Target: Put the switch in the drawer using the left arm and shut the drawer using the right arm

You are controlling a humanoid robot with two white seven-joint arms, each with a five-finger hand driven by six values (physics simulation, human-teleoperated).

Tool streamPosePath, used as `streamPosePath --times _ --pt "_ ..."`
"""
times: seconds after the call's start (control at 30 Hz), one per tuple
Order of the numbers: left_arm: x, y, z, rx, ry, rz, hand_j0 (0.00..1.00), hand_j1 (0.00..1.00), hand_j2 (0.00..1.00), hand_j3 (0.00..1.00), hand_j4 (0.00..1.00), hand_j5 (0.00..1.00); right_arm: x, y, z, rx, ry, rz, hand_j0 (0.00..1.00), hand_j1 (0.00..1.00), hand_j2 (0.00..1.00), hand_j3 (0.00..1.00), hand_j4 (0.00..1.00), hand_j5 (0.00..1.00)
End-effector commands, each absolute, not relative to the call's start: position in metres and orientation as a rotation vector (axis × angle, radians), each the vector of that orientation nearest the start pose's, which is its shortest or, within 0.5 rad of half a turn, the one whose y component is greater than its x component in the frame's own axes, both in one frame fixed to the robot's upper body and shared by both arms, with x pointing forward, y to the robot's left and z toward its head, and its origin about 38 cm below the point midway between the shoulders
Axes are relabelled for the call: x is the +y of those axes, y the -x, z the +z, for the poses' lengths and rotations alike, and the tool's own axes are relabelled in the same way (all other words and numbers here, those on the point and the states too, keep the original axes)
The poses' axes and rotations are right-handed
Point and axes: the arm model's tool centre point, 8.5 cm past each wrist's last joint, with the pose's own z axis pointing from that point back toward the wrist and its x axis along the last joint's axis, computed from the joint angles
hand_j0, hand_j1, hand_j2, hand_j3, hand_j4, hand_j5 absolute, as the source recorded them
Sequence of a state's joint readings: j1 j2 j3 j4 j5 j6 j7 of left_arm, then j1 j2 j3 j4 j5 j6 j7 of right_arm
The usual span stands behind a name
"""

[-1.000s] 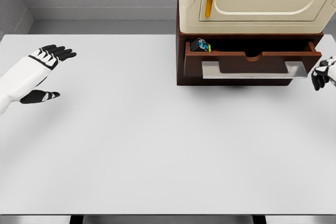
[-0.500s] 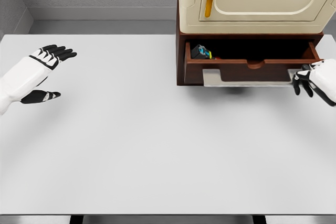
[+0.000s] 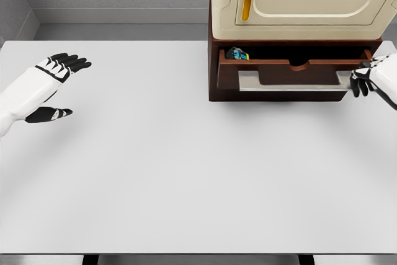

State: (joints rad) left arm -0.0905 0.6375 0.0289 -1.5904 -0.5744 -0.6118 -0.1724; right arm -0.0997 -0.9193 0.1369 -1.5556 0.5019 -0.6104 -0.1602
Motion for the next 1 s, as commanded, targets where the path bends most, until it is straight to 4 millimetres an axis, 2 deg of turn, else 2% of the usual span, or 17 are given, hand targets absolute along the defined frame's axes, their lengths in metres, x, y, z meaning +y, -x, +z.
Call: streamPosePath --times 0.0,0.2,0.37,0.63,0.83,0.97 --pt "0.365 -0.368 0.192 -1.768 -0.731 -1.494 1.00 1.00 1.00 1.00 1.00 1.00 -0.403 -0.363 0.225 -1.856 0.829 1.509 0.00 0.00 0.00 0.00 0.00 0.00" --pt "0.366 -0.368 0.192 -1.767 -0.732 -1.495 1.00 1.00 1.00 1.00 1.00 1.00 -0.405 -0.358 0.223 -1.839 0.816 1.533 0.00 0.00 0.00 0.00 0.00 0.00" --pt "0.365 -0.368 0.192 -1.770 -0.731 -1.494 1.00 1.00 1.00 1.00 1.00 1.00 -0.411 -0.350 0.214 -1.794 0.798 1.555 0.00 0.00 0.00 0.00 0.00 0.00" --pt "0.365 -0.368 0.192 -1.770 -0.731 -1.494 1.00 1.00 1.00 1.00 1.00 1.00 -0.412 -0.348 0.211 -1.784 0.791 1.557 0.00 0.00 0.00 0.00 0.00 0.00" --pt "0.366 -0.368 0.192 -1.767 -0.731 -1.493 1.00 1.00 1.00 1.00 1.00 1.00 -0.407 -0.345 0.198 -1.776 0.760 1.555 0.00 0.00 0.00 0.00 0.00 0.00" --pt "0.366 -0.368 0.192 -1.767 -0.731 -1.493 1.00 1.00 1.00 1.00 1.00 1.00 -0.396 -0.347 0.186 -1.800 0.736 1.518 0.00 0.00 0.00 0.00 0.00 0.00"
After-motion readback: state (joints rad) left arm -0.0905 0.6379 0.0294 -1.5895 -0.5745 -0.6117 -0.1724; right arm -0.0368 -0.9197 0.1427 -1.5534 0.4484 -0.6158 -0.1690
